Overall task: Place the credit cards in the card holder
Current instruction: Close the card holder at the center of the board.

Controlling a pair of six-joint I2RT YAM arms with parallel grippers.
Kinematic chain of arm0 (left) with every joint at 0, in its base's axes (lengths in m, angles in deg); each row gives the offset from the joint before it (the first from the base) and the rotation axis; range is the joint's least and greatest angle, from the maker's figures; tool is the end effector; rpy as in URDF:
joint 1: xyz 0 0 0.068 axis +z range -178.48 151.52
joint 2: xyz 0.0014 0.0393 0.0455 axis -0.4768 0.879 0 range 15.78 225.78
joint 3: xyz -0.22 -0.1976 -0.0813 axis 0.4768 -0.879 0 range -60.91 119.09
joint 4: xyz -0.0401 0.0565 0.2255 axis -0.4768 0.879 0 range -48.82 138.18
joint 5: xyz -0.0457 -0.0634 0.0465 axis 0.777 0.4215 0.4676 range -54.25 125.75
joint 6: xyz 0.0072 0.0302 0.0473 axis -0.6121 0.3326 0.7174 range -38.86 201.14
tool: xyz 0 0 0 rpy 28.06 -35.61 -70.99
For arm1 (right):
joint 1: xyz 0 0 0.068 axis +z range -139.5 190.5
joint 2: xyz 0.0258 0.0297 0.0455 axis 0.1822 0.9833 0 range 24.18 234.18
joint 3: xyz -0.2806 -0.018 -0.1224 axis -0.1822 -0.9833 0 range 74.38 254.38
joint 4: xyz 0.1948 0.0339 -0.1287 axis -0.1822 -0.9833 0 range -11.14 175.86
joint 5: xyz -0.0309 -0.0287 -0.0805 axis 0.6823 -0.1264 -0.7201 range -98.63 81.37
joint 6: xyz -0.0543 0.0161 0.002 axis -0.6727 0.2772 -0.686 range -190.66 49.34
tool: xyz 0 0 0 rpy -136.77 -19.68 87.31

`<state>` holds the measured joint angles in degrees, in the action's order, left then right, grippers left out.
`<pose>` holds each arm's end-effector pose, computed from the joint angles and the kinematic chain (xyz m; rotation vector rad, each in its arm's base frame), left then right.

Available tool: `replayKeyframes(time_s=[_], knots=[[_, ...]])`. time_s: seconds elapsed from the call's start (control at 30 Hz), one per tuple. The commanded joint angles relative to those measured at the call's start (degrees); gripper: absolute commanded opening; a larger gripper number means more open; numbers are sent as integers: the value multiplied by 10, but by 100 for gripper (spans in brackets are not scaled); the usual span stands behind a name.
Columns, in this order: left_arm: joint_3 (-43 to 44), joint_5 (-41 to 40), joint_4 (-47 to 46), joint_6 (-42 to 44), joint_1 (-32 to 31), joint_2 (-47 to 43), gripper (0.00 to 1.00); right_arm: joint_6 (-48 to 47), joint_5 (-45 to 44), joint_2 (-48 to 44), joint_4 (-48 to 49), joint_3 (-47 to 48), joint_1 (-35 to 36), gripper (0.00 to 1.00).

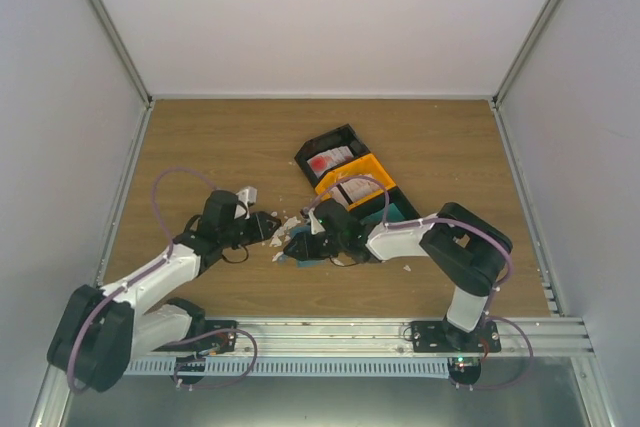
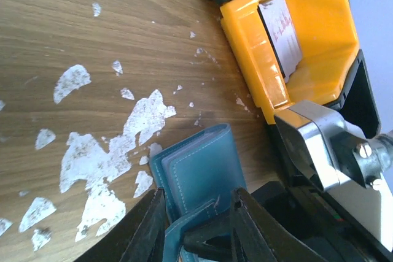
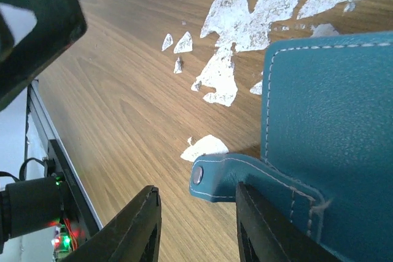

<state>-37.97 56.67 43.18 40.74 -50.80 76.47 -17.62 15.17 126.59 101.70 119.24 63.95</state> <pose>0.1498 -0.0769 0.2174 -0.1716 2.4009 -0.9634 0.1859 0.2777 0.1807 -0.2607 2.6560 1.2893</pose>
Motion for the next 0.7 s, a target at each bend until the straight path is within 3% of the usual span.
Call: replayKeyframes(time_s=[0.0,0.3,0.67], knots=[[38,46,-10,34,-3,50,33,-37,-12,-10,-55,18,10,36],[86,103,-18,51,-4,133,33,-62,-31,-14,-101,-3,32,39],[108,93,-48,58,-39,201,41,-21,-183,-92,-125,-77,27,42]])
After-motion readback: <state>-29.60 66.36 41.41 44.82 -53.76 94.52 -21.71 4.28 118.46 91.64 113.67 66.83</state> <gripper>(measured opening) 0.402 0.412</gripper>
